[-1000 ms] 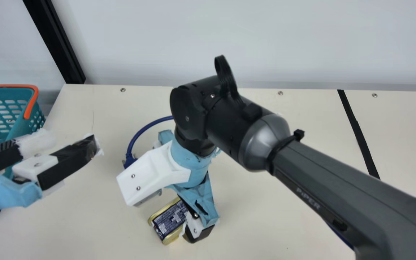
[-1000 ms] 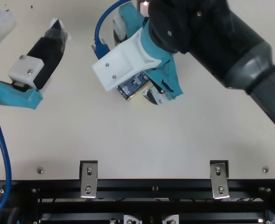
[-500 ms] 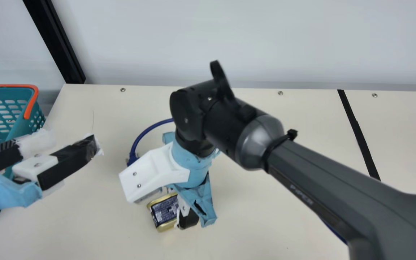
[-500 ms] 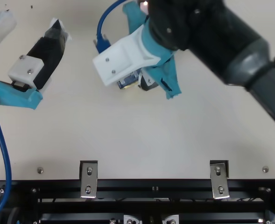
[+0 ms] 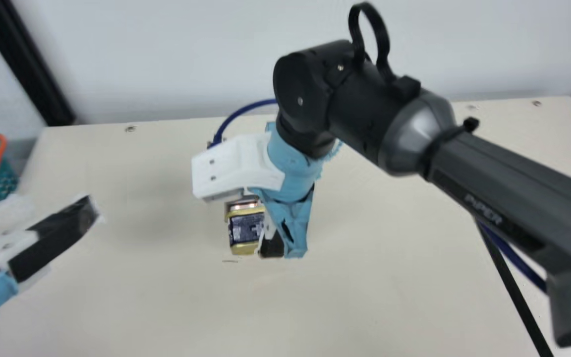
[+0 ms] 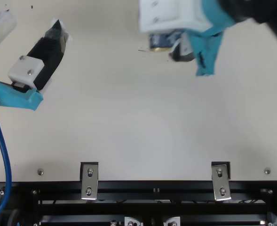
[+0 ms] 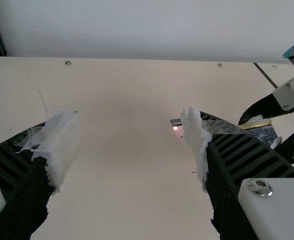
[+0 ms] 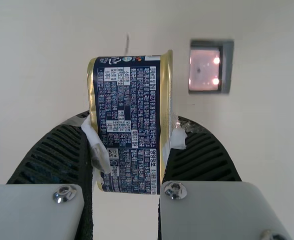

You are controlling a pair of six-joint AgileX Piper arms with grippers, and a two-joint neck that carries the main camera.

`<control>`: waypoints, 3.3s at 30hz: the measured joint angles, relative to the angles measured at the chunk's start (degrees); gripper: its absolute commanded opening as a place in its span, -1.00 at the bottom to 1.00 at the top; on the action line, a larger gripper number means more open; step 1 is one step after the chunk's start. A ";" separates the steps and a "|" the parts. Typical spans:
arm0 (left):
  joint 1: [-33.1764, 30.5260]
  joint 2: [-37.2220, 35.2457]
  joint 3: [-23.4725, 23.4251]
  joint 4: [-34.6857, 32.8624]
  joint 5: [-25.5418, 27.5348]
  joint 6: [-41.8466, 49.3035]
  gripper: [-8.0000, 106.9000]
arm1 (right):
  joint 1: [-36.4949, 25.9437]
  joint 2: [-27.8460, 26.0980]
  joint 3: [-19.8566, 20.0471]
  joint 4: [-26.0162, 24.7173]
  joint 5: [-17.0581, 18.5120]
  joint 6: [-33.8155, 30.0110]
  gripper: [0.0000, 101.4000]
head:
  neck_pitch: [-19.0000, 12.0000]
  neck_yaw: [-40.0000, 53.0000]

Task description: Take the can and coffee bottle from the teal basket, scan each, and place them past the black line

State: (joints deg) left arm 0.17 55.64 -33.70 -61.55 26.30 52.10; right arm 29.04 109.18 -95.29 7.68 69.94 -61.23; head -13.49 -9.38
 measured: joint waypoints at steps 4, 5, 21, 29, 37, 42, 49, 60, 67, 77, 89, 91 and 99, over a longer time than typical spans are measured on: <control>0.00 0.00 0.00 0.00 0.00 0.00 0.71 | -4.18 -3.31 3.51 -3.50 -1.20 6.00 -1.00 | 0.00 -5.57; 0.00 0.00 0.00 0.00 0.00 0.00 0.71 | -5.28 -4.44 4.70 -4.21 -1.71 7.46 -1.00 | 0.00 -7.04; 0.00 0.00 0.00 0.00 0.00 0.00 0.71 | -26.13 -20.96 24.68 -15.22 -5.06 29.51 -1.00 | 0.00 -25.22; 0.00 0.00 0.00 0.00 0.00 0.00 0.71 | -38.77 -26.56 32.65 -19.93 -7.51 37.28 -1.00 | 0.00 -25.22; 0.00 0.00 0.00 0.00 0.00 0.00 0.71 | -50.99 -28.36 39.20 -22.41 -9.86 39.78 -1.00 | 0.00 -25.22; 0.00 0.00 0.00 0.00 0.00 0.00 0.71 | -58.77 -29.19 42.35 -19.75 -13.92 39.78 -1.00 | 0.00 -25.22; 0.00 0.00 0.00 0.00 0.00 0.00 0.71 | -69.55 -29.80 46.68 -15.20 -21.60 38.56 -1.00 | 0.00 -25.22; 0.00 0.00 0.00 0.00 0.00 0.00 0.71 | -80.51 -29.13 51.01 -3.42 -32.76 30.35 1.00 | 0.00 -25.22; 0.00 0.00 0.00 0.00 0.00 0.00 0.71 | -81.19 -31.19 49.81 -2.87 -31.55 29.95 1.00 | 0.00 -25.22; 0.00 0.00 0.00 0.00 0.00 0.00 0.71 | -73.71 -39.85 43.53 -4.73 -22.71 33.58 1.00 | 0.00 -25.22; 0.00 0.00 0.00 0.00 0.00 0.00 0.71 | -63.96 -46.01 38.89 15.31 -10.30 25.63 1.00 | 0.00 -25.22; 0.00 0.00 0.00 0.00 0.00 0.00 0.71 | -63.41 -46.51 39.02 19.63 -8.79 23.87 1.00 | 0.00 -25.22; 0.00 0.00 0.00 0.00 0.00 0.00 0.71 | -61.16 -49.02 41.38 39.11 -2.93 18.84 1.00 | 0.00 -25.22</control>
State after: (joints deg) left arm 0.17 55.64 -33.70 -61.55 26.30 52.10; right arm -32.12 60.16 -53.91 46.79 67.01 -42.40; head -13.49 -34.60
